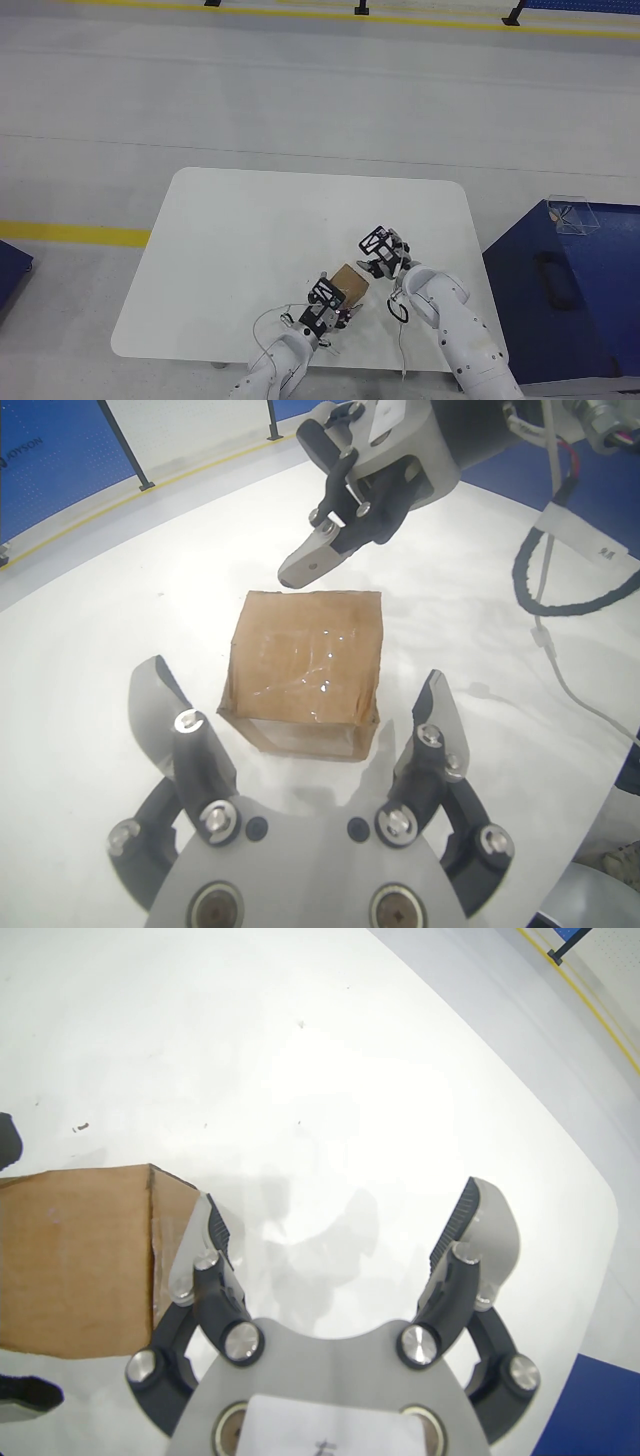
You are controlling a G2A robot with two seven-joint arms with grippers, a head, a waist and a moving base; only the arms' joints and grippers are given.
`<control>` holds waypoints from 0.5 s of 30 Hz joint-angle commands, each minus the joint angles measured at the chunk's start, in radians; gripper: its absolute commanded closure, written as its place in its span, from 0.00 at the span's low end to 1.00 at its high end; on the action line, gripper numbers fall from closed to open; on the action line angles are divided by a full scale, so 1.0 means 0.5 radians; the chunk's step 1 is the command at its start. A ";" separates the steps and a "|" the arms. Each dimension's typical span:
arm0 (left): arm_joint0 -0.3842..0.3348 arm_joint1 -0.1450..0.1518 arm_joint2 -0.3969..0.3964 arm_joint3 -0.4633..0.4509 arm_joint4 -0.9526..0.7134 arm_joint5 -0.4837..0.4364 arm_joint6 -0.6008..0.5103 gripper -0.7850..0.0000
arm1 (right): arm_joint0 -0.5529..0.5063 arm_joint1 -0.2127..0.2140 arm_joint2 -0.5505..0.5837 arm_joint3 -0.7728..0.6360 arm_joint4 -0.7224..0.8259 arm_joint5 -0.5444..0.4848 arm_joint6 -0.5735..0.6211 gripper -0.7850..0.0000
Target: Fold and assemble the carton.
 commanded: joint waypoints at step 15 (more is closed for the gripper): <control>0.169 -0.002 -0.091 -0.236 -0.610 -0.179 0.162 1.00 | -0.112 0.051 0.362 -0.161 0.240 0.132 -0.048 0.00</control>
